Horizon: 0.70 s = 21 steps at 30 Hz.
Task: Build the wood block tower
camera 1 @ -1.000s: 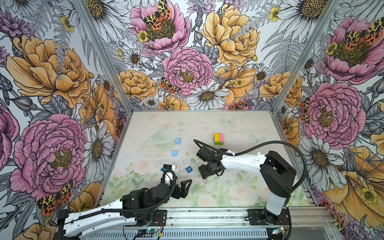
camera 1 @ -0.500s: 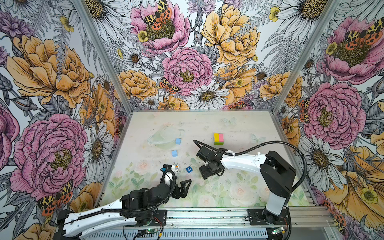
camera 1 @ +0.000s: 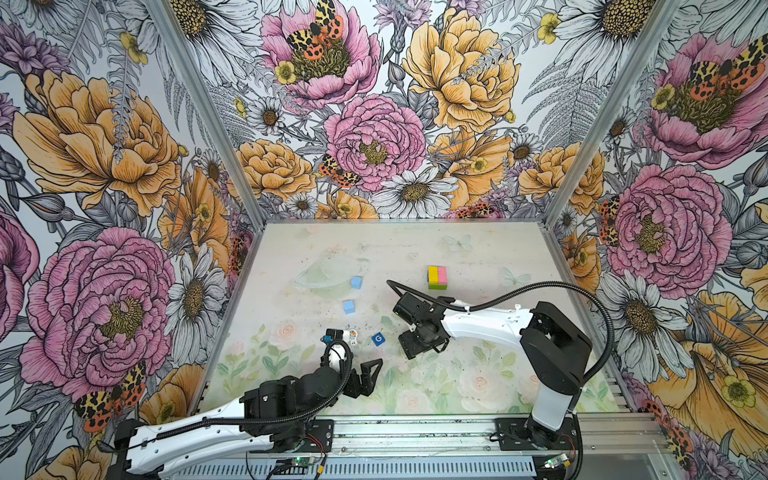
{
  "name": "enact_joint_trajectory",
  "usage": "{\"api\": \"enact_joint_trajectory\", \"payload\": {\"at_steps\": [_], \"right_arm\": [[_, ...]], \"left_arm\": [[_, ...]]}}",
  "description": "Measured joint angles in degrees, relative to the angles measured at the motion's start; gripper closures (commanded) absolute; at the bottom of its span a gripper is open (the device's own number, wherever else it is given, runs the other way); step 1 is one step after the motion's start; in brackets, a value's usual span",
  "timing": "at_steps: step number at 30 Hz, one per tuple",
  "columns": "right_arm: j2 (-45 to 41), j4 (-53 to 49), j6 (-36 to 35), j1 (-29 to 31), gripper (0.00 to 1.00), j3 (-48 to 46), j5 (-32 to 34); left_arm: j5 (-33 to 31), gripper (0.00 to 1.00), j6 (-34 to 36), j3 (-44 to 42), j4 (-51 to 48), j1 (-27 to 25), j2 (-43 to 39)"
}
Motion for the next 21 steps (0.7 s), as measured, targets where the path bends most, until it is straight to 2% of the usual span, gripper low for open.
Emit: {"api": "enact_joint_trajectory", "payload": {"at_steps": [21], "right_arm": [[0.0,0.0,0.0,0.3,0.27,0.0,0.0]], "left_arm": [[0.0,0.01,0.0,0.0,0.0,0.0,0.0]]}}
